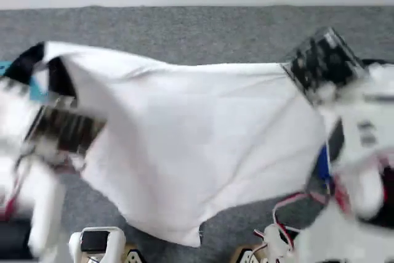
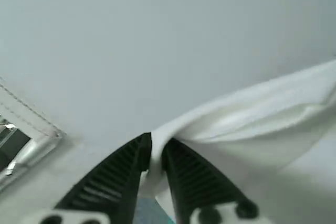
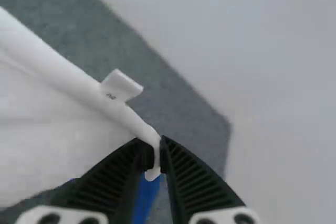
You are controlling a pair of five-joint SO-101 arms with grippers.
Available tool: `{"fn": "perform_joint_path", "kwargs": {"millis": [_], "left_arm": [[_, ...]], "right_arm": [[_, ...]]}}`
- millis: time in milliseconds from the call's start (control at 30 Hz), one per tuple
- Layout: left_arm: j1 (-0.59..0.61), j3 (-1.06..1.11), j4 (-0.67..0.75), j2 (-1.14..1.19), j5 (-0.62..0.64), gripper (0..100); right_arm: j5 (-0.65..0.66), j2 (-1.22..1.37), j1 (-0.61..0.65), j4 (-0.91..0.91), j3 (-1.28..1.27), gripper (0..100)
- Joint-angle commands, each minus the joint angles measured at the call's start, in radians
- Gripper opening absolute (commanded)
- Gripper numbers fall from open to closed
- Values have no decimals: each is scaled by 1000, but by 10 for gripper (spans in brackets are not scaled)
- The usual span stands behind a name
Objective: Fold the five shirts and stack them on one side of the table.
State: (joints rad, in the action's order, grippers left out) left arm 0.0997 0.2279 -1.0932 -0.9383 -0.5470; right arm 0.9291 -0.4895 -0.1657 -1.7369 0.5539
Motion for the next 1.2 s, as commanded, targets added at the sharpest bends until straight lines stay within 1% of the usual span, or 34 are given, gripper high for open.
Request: {"fn": "perform_joint_path", "kwargs": {"millis": [0,67,200,300,433,567,667,833,1033,1167], "left_arm": [[-3,133,212,114,-9,14],[-3,170,305,203,-9,14],[-3,163,460,423,-6,14],[-3,117,545,592,-6,14],[-5,-4,588,795,-6,14],[-5,-177,588,985,-6,14],[-5,-329,585,1114,-6,14],[-5,-564,577,1293,-6,14],[-6,-805,462,1433,-6,14],[-15,-926,381,1494,-6,14]], "right_arm": [[-3,1,21,168,-299,10],[-29,1,24,326,-436,10],[-26,2,45,625,-671,10],[12,4,61,829,-824,10],[55,50,64,1079,-944,10],[63,173,56,1262,-905,10],[71,285,56,1333,-815,10],[98,487,56,1348,-595,10],[98,670,47,1340,-342,10],[98,734,48,1336,-264,10]]}}
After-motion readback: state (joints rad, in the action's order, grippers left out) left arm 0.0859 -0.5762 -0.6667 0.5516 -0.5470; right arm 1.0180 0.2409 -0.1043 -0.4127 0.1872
